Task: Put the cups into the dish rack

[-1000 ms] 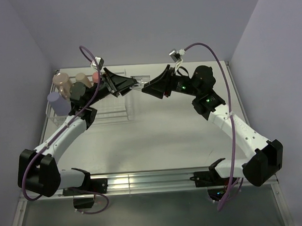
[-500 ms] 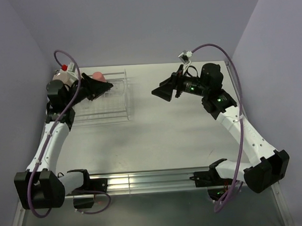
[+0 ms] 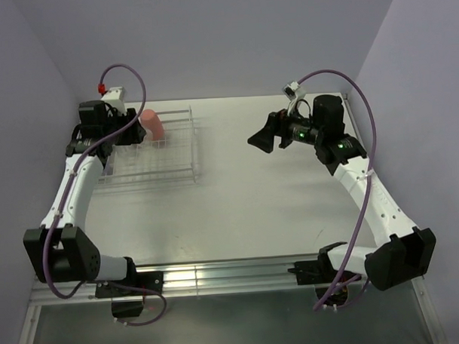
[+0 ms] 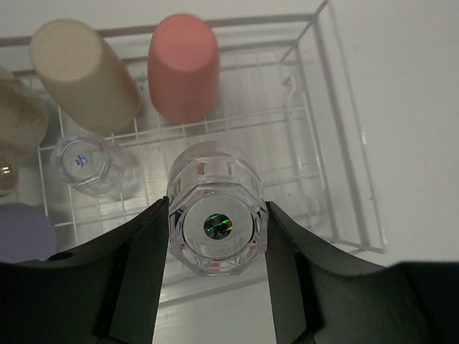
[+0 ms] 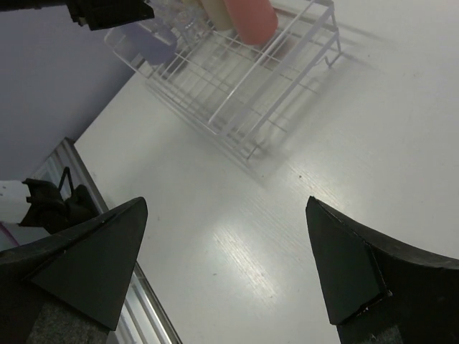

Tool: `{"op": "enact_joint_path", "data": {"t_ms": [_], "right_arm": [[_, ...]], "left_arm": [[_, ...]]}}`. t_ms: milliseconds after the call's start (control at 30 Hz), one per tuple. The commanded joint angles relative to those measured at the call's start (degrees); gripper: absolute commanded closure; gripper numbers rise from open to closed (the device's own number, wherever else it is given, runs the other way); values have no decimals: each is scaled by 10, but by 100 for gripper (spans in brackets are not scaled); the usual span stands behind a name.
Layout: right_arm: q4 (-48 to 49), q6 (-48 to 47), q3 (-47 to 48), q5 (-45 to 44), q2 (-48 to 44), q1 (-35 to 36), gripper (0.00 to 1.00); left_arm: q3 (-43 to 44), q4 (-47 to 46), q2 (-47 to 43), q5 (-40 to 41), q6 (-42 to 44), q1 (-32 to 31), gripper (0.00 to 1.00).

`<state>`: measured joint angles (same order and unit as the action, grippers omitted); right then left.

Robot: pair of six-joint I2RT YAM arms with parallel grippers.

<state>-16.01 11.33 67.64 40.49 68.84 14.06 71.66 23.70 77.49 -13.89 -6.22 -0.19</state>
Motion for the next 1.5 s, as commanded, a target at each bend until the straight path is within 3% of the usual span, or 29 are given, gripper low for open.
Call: {"op": "enact_joint_path", "data": {"t_ms": [0,300,967,1400,1467], "right_arm": [[-10,-25,34,-4,12,-5,0],[-27,-35,49,-3,25,-7,0],[-43,-41,57,5,36,-15,0],[-47,-39,61,15,43,-15,0],[-48,-37,61,16,44,-15,0]], "left_arm": [[30,-13,34,40,56,0,100],[38,-75,121,57,79,0,100],[2,-107,184,60,89,-7,94],[-5,-117,216,60,91,-9,80],[-1,-113,219,59,90,-9,73]]}}
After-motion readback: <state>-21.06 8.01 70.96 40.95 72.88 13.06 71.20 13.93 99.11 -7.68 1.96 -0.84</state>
